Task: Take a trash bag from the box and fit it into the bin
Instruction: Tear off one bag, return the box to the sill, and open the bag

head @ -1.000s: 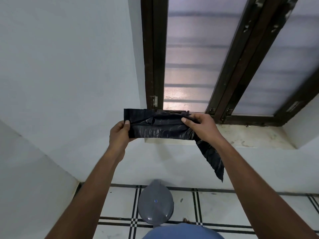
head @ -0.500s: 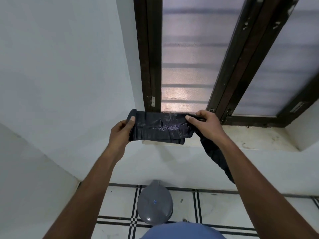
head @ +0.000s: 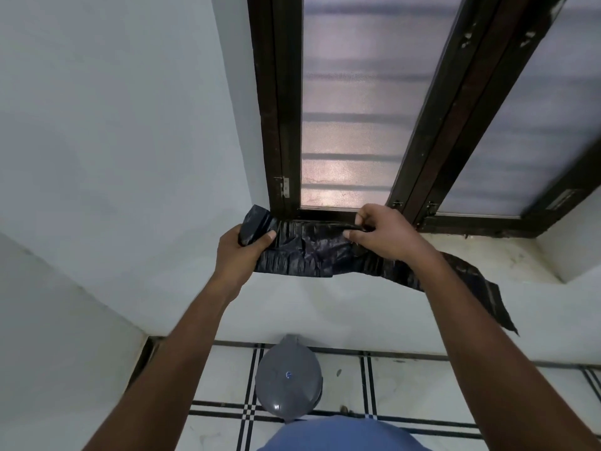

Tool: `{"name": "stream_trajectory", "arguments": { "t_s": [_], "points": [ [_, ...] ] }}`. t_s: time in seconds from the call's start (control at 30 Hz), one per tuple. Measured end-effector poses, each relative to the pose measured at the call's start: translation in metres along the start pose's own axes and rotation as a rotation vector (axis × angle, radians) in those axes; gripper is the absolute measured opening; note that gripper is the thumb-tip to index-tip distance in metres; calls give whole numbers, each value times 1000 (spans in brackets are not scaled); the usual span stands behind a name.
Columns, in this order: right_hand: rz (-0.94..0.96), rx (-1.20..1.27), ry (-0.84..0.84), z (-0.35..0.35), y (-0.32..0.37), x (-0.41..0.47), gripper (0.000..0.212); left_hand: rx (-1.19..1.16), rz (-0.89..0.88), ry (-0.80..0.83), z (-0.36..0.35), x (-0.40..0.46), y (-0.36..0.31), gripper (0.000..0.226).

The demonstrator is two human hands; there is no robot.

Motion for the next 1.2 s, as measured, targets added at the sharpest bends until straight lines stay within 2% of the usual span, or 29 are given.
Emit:
{"name": "stream_trajectory", "arguments": {
  "t_s": [0.07, 0.13, 0.2, 0.27, 0.3, 0.4, 0.43, 0.53, 0.67, 0.87, 0.97, 1.03, 1.13, 1.2],
  "points": [
    [-4, 76, 56, -5, 4, 3, 15, 27, -3, 3, -4, 0, 0, 22],
    [-14, 126, 118, -12, 9, 4, 22, 20, 17, 14, -9, -2, 0, 26],
    [-23, 133, 167, -18, 16, 3, 30, -28, 47, 54, -15, -5, -3, 37],
    [-22, 153, 181, -23, 23, 2, 27, -50, 30, 124, -18, -8, -8, 52],
    [-25, 187, 176, -25, 26, 0, 26, -34, 11, 161, -20, -10, -11, 52],
    [-7, 241, 184, -29, 35, -2, 52, 29, 17, 215, -23, -13, -10, 44],
    [17, 239, 190, -32, 38, -2, 53, 49, 26, 204, -23, -12, -7, 39],
    [67, 222, 155, -35, 41, 0, 42, 58, 73, 160, -20, -8, -1, 26],
    [48, 290, 88, -41, 40, 1, 40, -188, 207, 205, -24, -5, 4, 30],
    [60, 412, -9, -49, 44, 5, 21, -261, 286, 197, -37, -13, -8, 34],
    [88, 390, -41, -50, 50, 7, 26, -219, 222, 305, -49, -17, -20, 48],
    [83, 393, -34, -49, 49, 9, 29, -140, 131, 346, -53, -18, -25, 44],
    [117, 343, -13, -45, 46, 8, 17, -54, 72, 260, -51, -12, -25, 37],
    [150, 297, -43, -44, 43, 10, 23, 0, 46, 223, -54, -9, -25, 28]
  ]
}}
Point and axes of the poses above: each hand's wrist, its own x-axis towards the middle knuckle, its own z-axis out of the back of the hand, y = z × x, the point moved 7 cm from there along x, towards the middle knuckle, and after that the axes turned 8 degrees about -y, right-handed, at the moved point
